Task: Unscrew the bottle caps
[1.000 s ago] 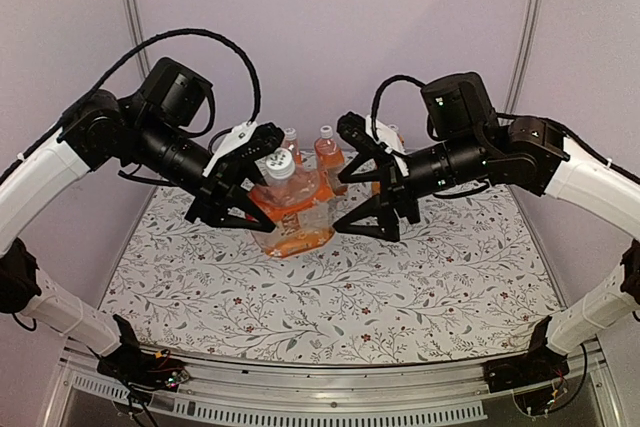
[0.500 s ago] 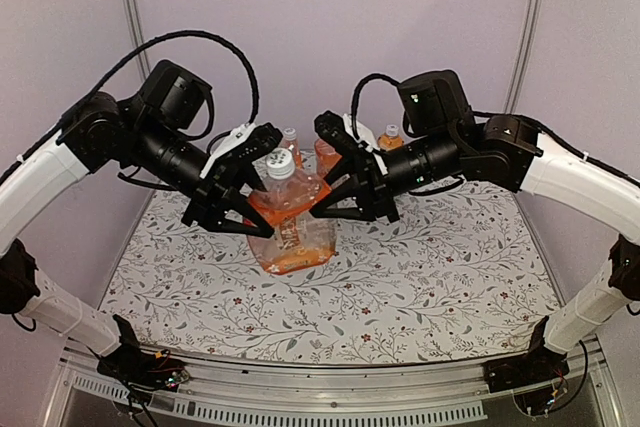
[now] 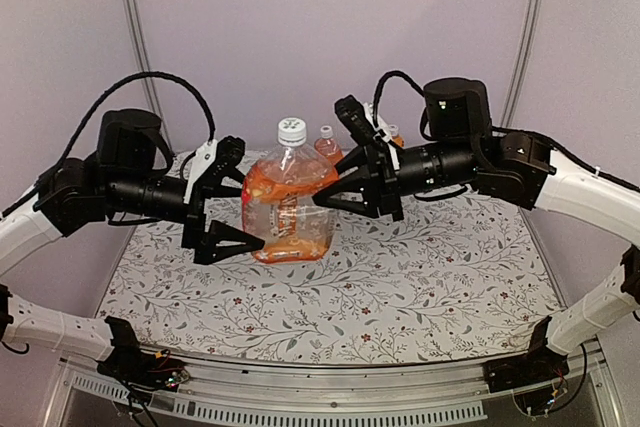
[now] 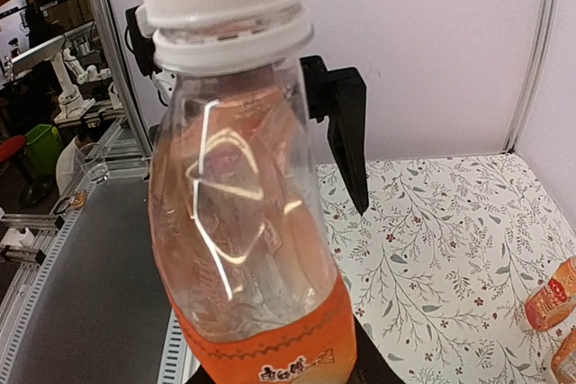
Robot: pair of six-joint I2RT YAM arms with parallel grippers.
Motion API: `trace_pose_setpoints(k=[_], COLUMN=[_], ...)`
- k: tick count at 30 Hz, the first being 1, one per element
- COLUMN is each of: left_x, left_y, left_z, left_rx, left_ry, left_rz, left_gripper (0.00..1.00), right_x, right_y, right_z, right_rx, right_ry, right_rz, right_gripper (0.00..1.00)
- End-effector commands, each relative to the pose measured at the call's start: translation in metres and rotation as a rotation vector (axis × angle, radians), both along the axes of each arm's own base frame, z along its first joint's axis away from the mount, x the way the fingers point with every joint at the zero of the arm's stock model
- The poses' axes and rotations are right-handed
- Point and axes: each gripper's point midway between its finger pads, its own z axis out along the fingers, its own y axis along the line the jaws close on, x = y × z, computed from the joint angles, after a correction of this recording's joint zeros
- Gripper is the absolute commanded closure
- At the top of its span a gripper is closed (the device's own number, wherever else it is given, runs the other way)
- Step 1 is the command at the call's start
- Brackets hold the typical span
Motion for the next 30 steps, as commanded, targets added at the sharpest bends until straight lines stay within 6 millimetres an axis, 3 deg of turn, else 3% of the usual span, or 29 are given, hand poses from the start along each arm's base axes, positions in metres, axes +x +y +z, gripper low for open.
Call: trace_pose_setpoints(k=[1,6,10,14,15,17,18,19,21,26,30], left_x=[0.016,0.018,0.012,0.006,0.006,0.008,0.011,0.016,0.031,0.094,0.116], left_y=[-0.004,-0.012,-0.019,-0.022,-0.021,-0.02,-0.017,-0.015,-0.007,0.022,0.031], left_z=[0.036,0.051,0.049,0.052,0.052,0.05,0.044,0.038,0.021,-0.008,-0.009], left_rx=[-0.189,-0.238,-0.25,-0.266,-0.267,-0.255,-0.231,-0.205,-0.126,0.149,0.299], left_ry=[-0.037,-0.007,0.039,0.043,0.042,0.045,0.038,0.018,-0.052,-0.358,-0.56], left_rz=[0.11,0.105,0.062,0.032,0.029,0.049,0.071,0.096,0.172,0.433,0.511], left_gripper=[0.04,0.27,0.37,0.57,0.61,0.63,0.64,0.65,0.68,0.67,0.71], right_x=[0.006,0.01,0.011,0.011,0.012,0.015,0.016,0.017,0.021,0.05,0.079], right_y=[-0.004,-0.001,0.003,0.005,0.005,0.004,0.001,-0.001,-0.01,-0.038,-0.05], right_z=[0.04,0.04,0.037,0.036,0.036,0.033,0.033,0.033,0.037,0.043,0.023], right_rx=[0.162,0.174,0.17,0.167,0.165,0.152,0.148,0.141,0.137,0.076,-0.038], right_ry=[-0.001,0.033,0.055,0.059,0.059,0.063,0.063,0.064,0.064,0.147,0.311], right_rz=[-0.074,-0.093,-0.088,-0.087,-0.089,-0.108,-0.122,-0.139,-0.19,-0.454,-0.693], right_gripper=[0.88,0.88,0.88,0.86,0.79,0.47,0.32,0.23,0.16,0.15,0.18])
